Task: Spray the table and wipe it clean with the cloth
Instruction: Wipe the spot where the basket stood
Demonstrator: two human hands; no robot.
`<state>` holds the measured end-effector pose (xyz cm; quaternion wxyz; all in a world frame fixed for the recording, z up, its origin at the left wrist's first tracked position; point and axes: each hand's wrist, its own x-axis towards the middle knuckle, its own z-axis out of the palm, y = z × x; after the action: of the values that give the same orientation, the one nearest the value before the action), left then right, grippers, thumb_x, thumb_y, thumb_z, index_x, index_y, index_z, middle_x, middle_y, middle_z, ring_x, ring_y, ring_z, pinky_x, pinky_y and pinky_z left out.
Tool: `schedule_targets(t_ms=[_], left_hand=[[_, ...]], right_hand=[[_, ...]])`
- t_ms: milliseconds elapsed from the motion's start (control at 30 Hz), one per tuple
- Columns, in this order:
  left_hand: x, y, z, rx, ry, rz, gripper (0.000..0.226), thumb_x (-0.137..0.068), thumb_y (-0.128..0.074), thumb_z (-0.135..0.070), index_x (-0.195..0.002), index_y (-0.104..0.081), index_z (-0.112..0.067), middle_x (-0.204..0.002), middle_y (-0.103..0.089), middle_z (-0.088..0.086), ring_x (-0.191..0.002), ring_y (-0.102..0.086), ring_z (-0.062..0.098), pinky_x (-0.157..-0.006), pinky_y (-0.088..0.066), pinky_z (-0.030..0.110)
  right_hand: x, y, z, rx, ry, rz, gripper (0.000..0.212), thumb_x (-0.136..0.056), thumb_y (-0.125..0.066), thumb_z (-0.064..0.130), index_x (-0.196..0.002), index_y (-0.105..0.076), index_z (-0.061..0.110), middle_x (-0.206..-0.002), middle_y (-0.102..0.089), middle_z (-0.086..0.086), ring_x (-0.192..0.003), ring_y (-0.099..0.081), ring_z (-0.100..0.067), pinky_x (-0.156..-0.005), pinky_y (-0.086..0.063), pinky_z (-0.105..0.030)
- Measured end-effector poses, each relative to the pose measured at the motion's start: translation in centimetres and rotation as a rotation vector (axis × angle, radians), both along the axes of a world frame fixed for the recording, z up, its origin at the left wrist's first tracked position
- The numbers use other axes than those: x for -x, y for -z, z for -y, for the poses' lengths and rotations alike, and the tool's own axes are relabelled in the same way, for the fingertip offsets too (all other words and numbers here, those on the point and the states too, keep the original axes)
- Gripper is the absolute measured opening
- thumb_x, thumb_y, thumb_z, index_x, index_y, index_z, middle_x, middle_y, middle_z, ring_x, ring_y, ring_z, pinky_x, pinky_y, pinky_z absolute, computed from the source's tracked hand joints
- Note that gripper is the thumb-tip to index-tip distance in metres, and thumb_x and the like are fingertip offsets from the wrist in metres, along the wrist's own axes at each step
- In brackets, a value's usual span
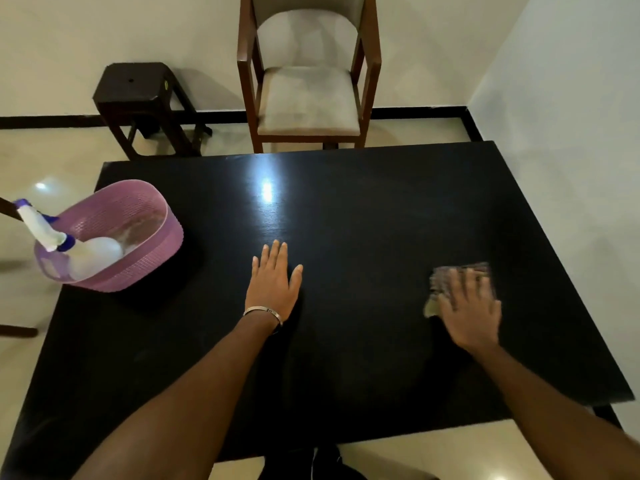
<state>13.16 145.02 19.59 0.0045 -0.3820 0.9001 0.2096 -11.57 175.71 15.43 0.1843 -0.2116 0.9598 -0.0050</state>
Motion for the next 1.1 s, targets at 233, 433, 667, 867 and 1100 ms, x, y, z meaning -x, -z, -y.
schedule_targets(t_ms=[233,433,667,867,1100], left_hand=[[-3.3,0.0,-1.0,0.017,-0.023,0.008,0.065,-0.098,-0.017,-0.049,-0.153,-0.010,-0.014,-0.162,-0.006,0.004,-0.149,0.002,0.021,-0.119,0.002,0.039],[-8.4,-0.7,1.6,0.026,-0.089,-0.006,0.064,-0.099,-0.020,-0.048,-0.153,-0.010,-0.015,-0.162,-0.006,0.004,-0.149,0.001,0.021,-0.120,0.001,0.040],[-16.8,-0.4,7.1,0.027,-0.140,0.015,0.064,-0.099,-0.021,-0.046,-0.153,-0.012,-0.013,-0.161,-0.009,0.005,-0.149,0.000,0.020,-0.120,0.002,0.040],[-24.6,-0.2,12.2,0.083,-0.028,0.101,0.063,-0.099,-0.026,-0.043,-0.152,-0.016,-0.010,-0.160,-0.014,0.009,-0.149,-0.007,0.023,-0.120,0.000,0.041],[-30.5,-0.7,15.8,0.127,0.116,0.130,0.062,-0.098,-0.023,-0.044,-0.152,-0.016,-0.015,-0.160,-0.017,0.005,-0.149,-0.009,0.020,-0.121,-0.003,0.039]], right_hand=[[-2.3,-0.7,1.1,-0.004,0.259,0.050,0.067,-0.103,-0.024,0.056,-0.157,0.011,0.038,-0.167,0.015,0.000,-0.152,0.016,-0.034,-0.117,-0.001,-0.069],[-13.0,-0.8,11.9,0.053,-0.025,0.037,0.066,-0.103,-0.023,0.053,-0.157,0.011,0.036,-0.167,0.016,-0.001,-0.151,0.020,-0.033,-0.116,0.004,-0.067],[-26.3,-1.0,23.3,0.091,-0.319,0.069,0.064,-0.103,-0.026,0.050,-0.159,0.001,0.035,-0.168,0.012,-0.001,-0.153,0.016,-0.030,-0.117,0.006,-0.067],[-39.5,-1.2,30.4,0.157,-0.617,0.128,0.064,-0.102,-0.024,0.051,-0.159,0.001,0.036,-0.166,0.013,0.005,-0.151,0.021,-0.024,-0.116,0.016,-0.064],[-55.5,-1.8,33.4,0.163,-1.151,0.136,0.051,-0.099,-0.037,0.045,-0.141,-0.054,0.020,-0.144,-0.056,-0.008,-0.142,-0.038,-0.034,-0.116,-0.005,-0.064]])
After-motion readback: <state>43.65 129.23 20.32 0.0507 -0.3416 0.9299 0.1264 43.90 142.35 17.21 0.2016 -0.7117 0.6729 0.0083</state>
